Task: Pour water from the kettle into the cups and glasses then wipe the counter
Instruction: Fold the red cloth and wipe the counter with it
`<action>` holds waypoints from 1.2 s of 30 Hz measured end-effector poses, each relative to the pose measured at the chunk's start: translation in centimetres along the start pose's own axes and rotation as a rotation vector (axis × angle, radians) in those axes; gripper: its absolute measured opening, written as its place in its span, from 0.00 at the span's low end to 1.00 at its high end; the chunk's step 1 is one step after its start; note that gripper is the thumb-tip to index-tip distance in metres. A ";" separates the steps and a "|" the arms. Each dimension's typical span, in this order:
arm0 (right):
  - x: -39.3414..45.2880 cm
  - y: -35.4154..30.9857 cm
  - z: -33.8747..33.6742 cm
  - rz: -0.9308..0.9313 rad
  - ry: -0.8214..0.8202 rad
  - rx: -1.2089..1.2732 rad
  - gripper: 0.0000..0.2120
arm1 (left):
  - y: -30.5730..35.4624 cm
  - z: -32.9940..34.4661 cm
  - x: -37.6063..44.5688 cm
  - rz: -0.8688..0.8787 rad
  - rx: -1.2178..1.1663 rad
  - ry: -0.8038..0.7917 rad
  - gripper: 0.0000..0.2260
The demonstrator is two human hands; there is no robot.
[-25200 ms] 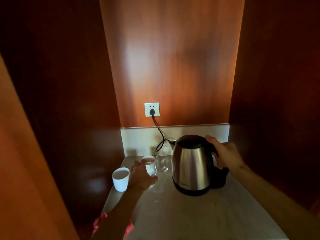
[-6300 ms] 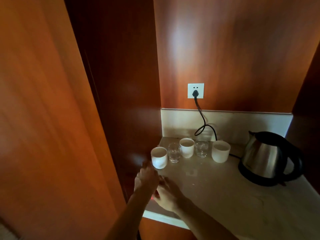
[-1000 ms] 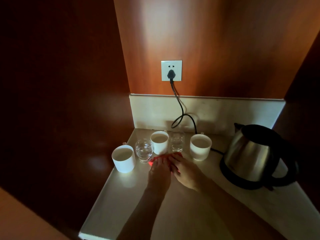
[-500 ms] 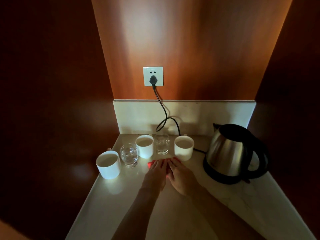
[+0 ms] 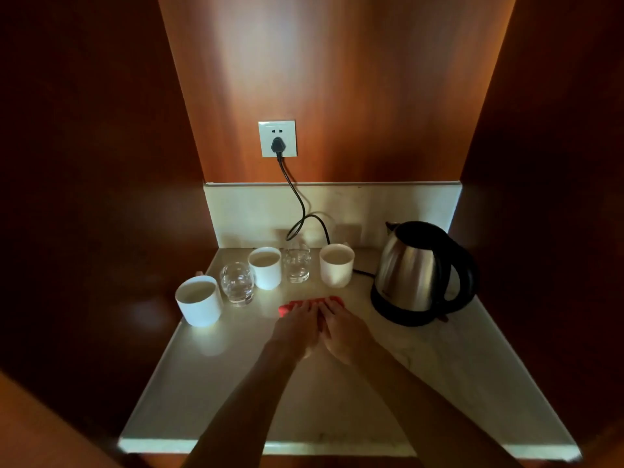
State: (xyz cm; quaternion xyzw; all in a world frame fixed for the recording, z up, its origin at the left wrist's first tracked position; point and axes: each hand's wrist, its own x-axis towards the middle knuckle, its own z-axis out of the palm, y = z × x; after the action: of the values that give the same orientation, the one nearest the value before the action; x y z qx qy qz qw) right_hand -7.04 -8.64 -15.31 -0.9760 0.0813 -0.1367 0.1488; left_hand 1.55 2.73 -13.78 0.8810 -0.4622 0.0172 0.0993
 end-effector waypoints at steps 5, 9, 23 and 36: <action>-4.1 1.3 -2.4 0.097 0.011 -0.059 0.21 | 3.0 -0.4 -1.0 0.122 -0.045 0.010 0.17; -3.5 3.3 -1.5 0.082 -0.033 -0.087 0.17 | 5.4 -0.3 -0.4 0.090 0.059 0.072 0.14; -0.3 3.2 -3.8 0.272 -0.100 0.030 0.22 | 4.2 3.0 3.7 0.054 -0.056 0.175 0.19; -6.2 2.0 -5.0 0.212 -0.186 0.031 0.29 | 8.5 0.8 -3.3 0.069 -0.089 0.257 0.26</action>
State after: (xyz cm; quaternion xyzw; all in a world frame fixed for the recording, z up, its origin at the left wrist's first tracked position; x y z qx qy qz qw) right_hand -14.60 -10.68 -12.87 -0.9680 0.1676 -0.0301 0.1844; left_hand -7.32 0.59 -13.62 0.8499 -0.4761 0.1126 0.1960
